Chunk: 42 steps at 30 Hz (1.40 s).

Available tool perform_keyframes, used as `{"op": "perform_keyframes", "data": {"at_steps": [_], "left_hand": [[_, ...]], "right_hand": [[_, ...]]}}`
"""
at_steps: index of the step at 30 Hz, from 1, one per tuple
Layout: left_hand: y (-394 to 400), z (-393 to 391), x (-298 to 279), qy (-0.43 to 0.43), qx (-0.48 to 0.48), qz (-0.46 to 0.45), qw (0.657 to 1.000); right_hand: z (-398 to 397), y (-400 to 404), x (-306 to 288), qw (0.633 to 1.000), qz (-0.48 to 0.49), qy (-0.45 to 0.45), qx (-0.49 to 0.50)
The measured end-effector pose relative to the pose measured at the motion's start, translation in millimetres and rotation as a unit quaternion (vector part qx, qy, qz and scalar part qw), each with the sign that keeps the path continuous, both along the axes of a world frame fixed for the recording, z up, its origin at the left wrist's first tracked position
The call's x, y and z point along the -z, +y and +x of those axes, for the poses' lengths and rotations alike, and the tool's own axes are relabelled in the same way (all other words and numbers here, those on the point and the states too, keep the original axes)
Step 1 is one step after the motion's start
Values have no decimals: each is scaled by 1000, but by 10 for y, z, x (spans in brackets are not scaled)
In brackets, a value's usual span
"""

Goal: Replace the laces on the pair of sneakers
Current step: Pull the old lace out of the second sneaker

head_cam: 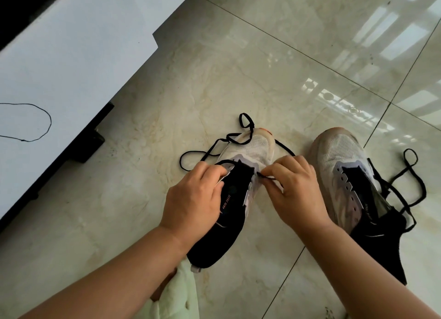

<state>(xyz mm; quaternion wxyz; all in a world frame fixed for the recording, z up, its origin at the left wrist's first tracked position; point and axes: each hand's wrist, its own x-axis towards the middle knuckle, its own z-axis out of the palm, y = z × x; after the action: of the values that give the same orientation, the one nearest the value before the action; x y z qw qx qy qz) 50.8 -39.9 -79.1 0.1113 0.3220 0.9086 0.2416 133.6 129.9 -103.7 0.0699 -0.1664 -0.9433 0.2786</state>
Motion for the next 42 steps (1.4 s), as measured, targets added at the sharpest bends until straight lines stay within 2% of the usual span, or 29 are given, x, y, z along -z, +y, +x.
{"op": "perform_keyframes", "data": {"at_steps": [6,9,12,14,16,19,23,25,27,31,33,37,42], "left_hand": [[9,-5,39,-2,-32,21,999],[-7,4,48,-2,-51,27,998],[-30,0,52,5,-58,24,998],[-33,-3,49,13,-49,19,999],[-34,-3,41,15,-36,13,999],[-33,-1,41,13,-27,11,999],[-28,-3,51,7,-17,18,1000],[-35,2,51,2,-19,27,999],[-48,0,55,2,-29,34,999],[-55,4,81,0,-35,64,997],[-40,24,71,-12,-28,80,996],[-20,70,31,-17,-33,116,993],[-32,77,9,-49,-35,109,992]], "right_hand": [[55,35,49,998,-53,-27,7],[229,71,171,991,-48,-120,36],[304,76,231,959,0,-272,79],[281,45,214,948,31,-307,78],[242,-21,160,967,-3,-241,79],[94,-130,29,990,-102,-76,58],[-64,-171,-37,996,-85,-3,25],[-72,-132,-25,997,-79,3,26],[-37,-101,-2,996,-76,-28,33],[18,-124,28,985,-150,-56,61],[10,-144,10,983,-164,-44,73],[100,-120,-9,989,-134,-1,62],[272,-79,4,981,-187,21,38]]}}
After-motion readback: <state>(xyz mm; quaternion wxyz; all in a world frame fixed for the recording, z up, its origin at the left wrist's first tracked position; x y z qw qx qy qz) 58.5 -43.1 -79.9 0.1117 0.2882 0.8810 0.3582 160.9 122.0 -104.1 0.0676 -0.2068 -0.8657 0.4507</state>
